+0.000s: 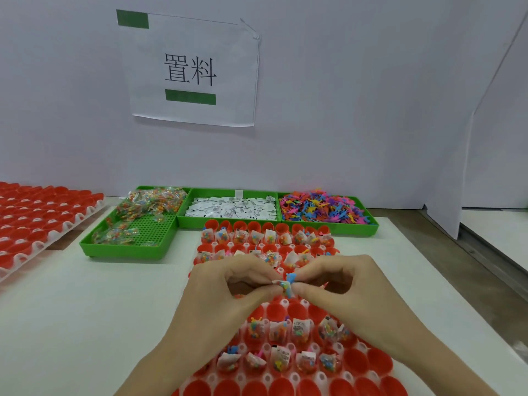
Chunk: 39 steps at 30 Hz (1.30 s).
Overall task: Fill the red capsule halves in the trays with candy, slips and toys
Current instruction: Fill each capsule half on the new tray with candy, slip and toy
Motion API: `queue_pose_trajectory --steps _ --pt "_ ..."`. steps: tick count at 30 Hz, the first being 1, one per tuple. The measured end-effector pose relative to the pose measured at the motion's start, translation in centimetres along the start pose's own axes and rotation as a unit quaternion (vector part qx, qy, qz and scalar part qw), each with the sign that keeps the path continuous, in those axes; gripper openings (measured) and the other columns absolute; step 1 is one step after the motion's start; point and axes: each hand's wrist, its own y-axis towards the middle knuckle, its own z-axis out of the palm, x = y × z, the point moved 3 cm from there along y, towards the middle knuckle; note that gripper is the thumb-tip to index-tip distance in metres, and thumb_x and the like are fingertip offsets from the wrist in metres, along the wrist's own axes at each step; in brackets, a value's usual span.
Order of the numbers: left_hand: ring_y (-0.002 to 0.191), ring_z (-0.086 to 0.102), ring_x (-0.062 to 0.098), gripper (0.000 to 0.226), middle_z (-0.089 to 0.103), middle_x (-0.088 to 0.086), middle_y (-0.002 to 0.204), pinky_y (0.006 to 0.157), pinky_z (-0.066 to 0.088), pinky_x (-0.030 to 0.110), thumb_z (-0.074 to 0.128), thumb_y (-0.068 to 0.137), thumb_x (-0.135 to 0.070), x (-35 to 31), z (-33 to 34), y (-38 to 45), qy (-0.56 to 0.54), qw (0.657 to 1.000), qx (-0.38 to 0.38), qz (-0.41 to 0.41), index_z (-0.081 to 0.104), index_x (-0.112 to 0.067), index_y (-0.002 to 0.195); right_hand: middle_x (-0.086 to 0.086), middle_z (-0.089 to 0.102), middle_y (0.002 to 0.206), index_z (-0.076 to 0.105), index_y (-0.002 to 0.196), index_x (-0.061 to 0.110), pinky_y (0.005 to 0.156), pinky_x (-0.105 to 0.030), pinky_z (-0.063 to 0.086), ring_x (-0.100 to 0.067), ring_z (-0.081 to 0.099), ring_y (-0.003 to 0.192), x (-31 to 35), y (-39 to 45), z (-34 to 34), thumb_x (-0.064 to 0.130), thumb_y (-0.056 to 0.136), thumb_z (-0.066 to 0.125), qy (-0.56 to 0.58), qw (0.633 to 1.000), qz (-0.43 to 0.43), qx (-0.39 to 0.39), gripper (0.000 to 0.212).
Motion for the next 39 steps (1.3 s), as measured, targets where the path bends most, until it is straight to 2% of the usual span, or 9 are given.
queue_pose_trajectory --steps 6,13,17,19,23,26,29,34,39 --pt "0.078 0.077 0.013 0.014 0.078 -0.01 0.083 0.071 0.063 0.027 0.087 0.075 -0.029 -0.8 1.8 -1.2 0.006 0.999 0.015 0.028 0.081 -0.034 0.086 0.01 0.078 0.087 0.082 0.088 0.037 0.073 -0.02 0.057 -0.009 0.073 0.081 -0.1 -3.0 -1.3 0.025 0.085 0.081 -0.002 1.0 0.022 -0.013 0.012" --pt "0.072 0.075 0.006 0.018 0.075 -0.015 0.08 0.065 0.061 0.019 0.089 0.076 -0.015 -1.9 4.4 -2.4 0.046 0.994 0.04 0.086 0.081 -0.027 0.088 0.012 0.075 0.085 0.081 0.089 0.043 0.071 -0.025 0.059 -0.011 0.072 0.081 -0.4 -6.2 -2.7 0.022 0.084 0.081 -0.063 0.997 0.025 -0.039 0.021" --pt "0.073 0.074 0.006 0.017 0.076 -0.012 0.081 0.065 0.061 0.021 0.089 0.076 -0.013 -2.4 6.0 -2.4 0.066 0.991 0.054 0.104 0.081 -0.022 0.088 0.009 0.077 0.089 0.08 0.093 0.045 0.072 -0.029 0.06 -0.014 0.073 0.082 -0.8 -7.6 -3.6 0.038 0.083 0.076 -0.034 0.998 0.043 -0.023 0.013" --pt "0.073 0.073 0.004 0.017 0.076 -0.013 0.081 0.065 0.061 0.02 0.089 0.076 -0.012 -2.6 6.8 -2.4 0.076 0.988 0.072 0.117 0.081 -0.021 0.087 0.009 0.078 0.09 0.081 0.093 0.044 0.069 -0.031 0.059 -0.015 0.073 0.082 -1.3 -8.1 -4.1 0.035 0.08 0.079 -0.031 0.997 0.058 -0.028 0.016" --pt "0.083 0.063 0.001 0.017 0.07 -0.017 0.081 0.071 0.053 0.015 0.091 0.074 -0.023 -2.6 8.3 -2.5 0.164 0.972 0.102 0.133 0.081 -0.031 0.086 0.012 0.078 0.088 0.081 0.087 0.045 0.064 -0.026 0.056 -0.013 0.071 0.077 -2.7 -8.9 -4.2 0.015 0.082 0.083 -0.063 0.994 0.087 -0.031 0.031" --pt "0.089 0.055 0.0 0.017 0.059 -0.016 0.088 0.074 0.047 0.011 0.089 0.075 -0.029 -2.0 9.1 -2.4 0.187 0.969 0.113 0.117 0.08 -0.035 0.087 0.02 0.077 0.088 0.08 0.085 0.047 0.062 -0.025 0.055 -0.011 0.071 0.076 -3.2 -9.0 -4.2 0.014 0.082 0.084 -0.101 0.989 0.103 -0.035 0.033" --pt "0.083 0.058 -0.003 0.016 0.048 -0.018 0.094 0.078 0.05 0.011 0.088 0.076 -0.029 -1.7 9.5 -2.2 0.194 0.968 0.128 0.097 0.079 -0.035 0.087 0.022 0.076 0.084 0.08 0.083 0.044 0.06 -0.018 0.051 -0.009 0.07 0.075 -3.4 -8.9 -4.1 0.015 0.082 0.083 -0.121 0.987 0.101 -0.037 0.029" --pt "0.088 0.051 -0.004 0.016 0.044 -0.021 0.09 0.072 0.044 0.006 0.089 0.076 -0.03 -1.4 9.6 -2.1 0.207 0.964 0.137 0.093 0.077 -0.035 0.086 0.02 0.075 0.077 0.08 0.082 0.039 0.059 -0.016 0.047 -0.012 0.069 0.074 -3.4 -8.8 -3.7 0.02 0.083 0.082 -0.148 0.983 0.105 -0.033 0.02" --pt "0.091 0.047 -0.007 0.015 0.042 -0.025 0.089 0.072 0.042 0.006 0.086 0.078 -0.025 -1.6 9.8 -2.2 0.212 0.96 0.151 0.099 0.077 -0.033 0.088 0.025 0.073 0.075 0.077 0.077 0.039 0.06 -0.012 0.045 -0.005 0.068 0.074 -2.8 -9.3 -3.2 0.016 0.079 0.084 -0.185 0.976 0.097 -0.06 0.024"
